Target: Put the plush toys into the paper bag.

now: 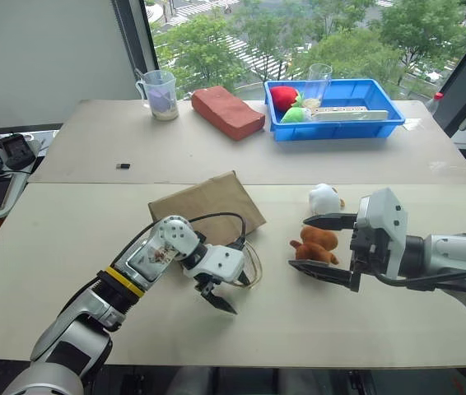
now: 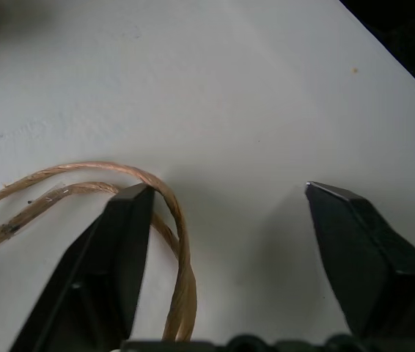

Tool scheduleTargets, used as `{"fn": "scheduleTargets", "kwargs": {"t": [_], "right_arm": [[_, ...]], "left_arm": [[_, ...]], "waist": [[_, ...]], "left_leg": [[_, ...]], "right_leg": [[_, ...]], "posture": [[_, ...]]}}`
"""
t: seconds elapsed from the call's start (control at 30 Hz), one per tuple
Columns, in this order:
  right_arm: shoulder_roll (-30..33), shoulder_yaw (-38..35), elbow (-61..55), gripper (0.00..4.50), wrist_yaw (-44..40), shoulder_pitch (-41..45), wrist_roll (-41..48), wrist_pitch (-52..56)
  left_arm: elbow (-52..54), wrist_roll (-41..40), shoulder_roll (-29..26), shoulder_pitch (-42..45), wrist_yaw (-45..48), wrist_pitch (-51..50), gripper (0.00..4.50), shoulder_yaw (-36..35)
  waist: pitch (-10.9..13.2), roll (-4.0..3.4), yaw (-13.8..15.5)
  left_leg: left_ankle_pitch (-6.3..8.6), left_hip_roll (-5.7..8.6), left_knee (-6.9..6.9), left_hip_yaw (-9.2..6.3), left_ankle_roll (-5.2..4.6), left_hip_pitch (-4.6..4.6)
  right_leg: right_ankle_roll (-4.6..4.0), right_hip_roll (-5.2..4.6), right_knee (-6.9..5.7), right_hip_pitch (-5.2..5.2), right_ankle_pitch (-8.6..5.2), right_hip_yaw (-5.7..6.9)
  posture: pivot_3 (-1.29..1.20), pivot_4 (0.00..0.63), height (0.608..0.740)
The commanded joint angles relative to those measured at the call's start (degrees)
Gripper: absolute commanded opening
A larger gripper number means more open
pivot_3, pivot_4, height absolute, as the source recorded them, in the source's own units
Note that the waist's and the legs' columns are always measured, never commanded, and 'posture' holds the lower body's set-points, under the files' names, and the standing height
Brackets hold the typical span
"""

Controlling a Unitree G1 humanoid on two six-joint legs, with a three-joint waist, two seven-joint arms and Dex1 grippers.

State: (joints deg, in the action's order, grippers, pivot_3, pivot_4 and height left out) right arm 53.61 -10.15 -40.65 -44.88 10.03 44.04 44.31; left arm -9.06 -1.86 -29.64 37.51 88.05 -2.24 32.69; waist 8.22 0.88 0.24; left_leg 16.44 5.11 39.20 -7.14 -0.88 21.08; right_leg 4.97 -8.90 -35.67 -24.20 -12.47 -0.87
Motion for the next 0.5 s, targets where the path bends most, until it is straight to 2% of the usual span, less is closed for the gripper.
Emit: {"fn": "scheduleTargets", "kwargs": {"t": [0.03, 0.07, 0.1, 0.13, 0.37, 0.5], "right_arm": [[0.59, -1.29, -0.47, 4.5, 0.36, 1.05, 0.4, 0.05], [0.6, -1.33, -0.44, 4.5, 0.37, 1.14, 0.45, 0.07], [0.61, -1.36, -0.42, 4.5, 0.37, 1.2, 0.48, 0.09], [0.59, -1.28, -0.36, 4.5, 0.41, 1.37, 0.48, 0.11], [0.86, -1.48, -0.15, 4.5, 0.28, 1.65, 0.34, 0.07], [1.78, -2.76, 0.65, 4.5, 0.02, 1.2, -0.07, -0.08]], "left_arm": [[-0.57, 1.01, 0.52, 0.71, -0.31, 1.1, 1.39, 0.16], [-0.72, 1.12, 0.63, 0.78, -0.42, 1.11, 0.81, 0.12], [-0.82, 1.18, 0.69, 0.82, -0.48, 1.14, 0.57, 0.09], [-1.06, 1.23, 0.72, 0.94, -0.56, 1.25, 0.06, 0.0], [1.6, -3.85, 0.48, 3.02, 0.22, -5.24, 0.06, -4.15], [2.75, -6.97, -2.47, 6.37, 0.89, -6.73, 0.06, -9.57]], "waist": [[0.0, 0.0, -0.01], [0.0, 0.0, -0.02], [0.0, 0.0, -0.03], [0.0, 0.0, -0.04], [0.0, 0.0, -0.03], [0.01, 0.01, -0.13]], "left_leg": [[0.0, 0.0, 0.0, 0.01, 0.0, 0.0], [0.0, -0.01, 0.0, 0.01, 0.0, 0.0], [0.0, -0.01, 0.0, 0.01, 0.0, 0.0], [0.0, -0.01, 0.0, 0.01, 0.0, 0.0], [0.01, 0.01, 0.03, 0.0, -0.02, 0.0], [0.0, 0.0, 0.05, -0.01, -0.01, 0.01]], "right_leg": [[0.0, 0.0, 0.0, 0.0, 0.0, 0.0], [0.0, 0.0, 0.0, 0.0, 0.0, 0.0], [0.0, 0.0, -0.01, 0.0, 0.0, 0.0], [0.0, 0.0, -0.01, -0.01, 0.0, 0.0], [0.0, 0.0, -0.03, 0.0, 0.0, 0.0], [0.0, 0.0, -0.07, -0.03, 0.0, 0.01]], "posture": [[0.0, 0.15, 0.74], [0.0, 0.15, 0.74], [0.0, 0.15, 0.74], [0.0, 0.15, 0.74], [0.0, 0.15, 0.74], [0.0, 0.15, 0.74]]}}
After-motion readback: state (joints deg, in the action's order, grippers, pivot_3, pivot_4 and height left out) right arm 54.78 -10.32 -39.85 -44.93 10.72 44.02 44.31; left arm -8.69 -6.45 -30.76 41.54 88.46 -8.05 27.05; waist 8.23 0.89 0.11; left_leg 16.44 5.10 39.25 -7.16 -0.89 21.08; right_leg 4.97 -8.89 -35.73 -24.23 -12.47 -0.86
